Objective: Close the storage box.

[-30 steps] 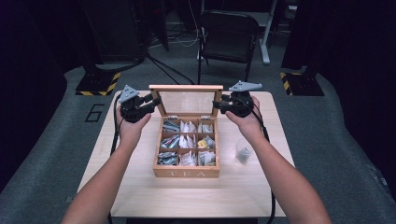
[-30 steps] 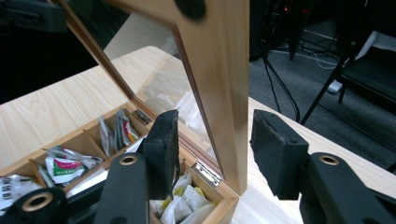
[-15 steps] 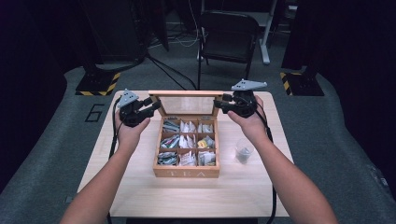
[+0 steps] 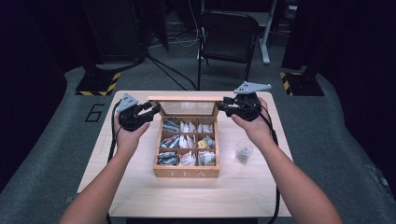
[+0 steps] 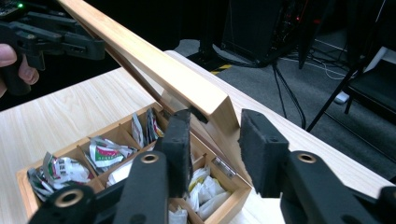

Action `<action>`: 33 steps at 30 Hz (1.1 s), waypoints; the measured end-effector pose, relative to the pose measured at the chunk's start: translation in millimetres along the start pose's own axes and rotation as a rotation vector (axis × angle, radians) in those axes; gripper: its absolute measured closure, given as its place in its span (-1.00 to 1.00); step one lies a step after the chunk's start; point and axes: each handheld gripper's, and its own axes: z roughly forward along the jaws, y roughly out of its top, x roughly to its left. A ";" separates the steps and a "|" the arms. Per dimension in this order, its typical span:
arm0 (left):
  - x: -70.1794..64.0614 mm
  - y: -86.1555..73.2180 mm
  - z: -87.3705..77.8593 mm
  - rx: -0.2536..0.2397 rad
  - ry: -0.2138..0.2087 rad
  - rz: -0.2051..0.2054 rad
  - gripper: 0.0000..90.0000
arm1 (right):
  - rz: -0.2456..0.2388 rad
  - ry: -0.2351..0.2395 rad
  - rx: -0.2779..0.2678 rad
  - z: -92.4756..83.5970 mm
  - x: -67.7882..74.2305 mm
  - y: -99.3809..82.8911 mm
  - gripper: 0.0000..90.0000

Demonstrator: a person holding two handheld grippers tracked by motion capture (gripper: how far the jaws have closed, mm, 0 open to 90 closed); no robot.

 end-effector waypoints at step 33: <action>-5.0 -2.8 -12.0 0.016 -0.025 0.004 0.18 | -0.023 0.041 0.021 -16.0 7.0 -9.4 0.59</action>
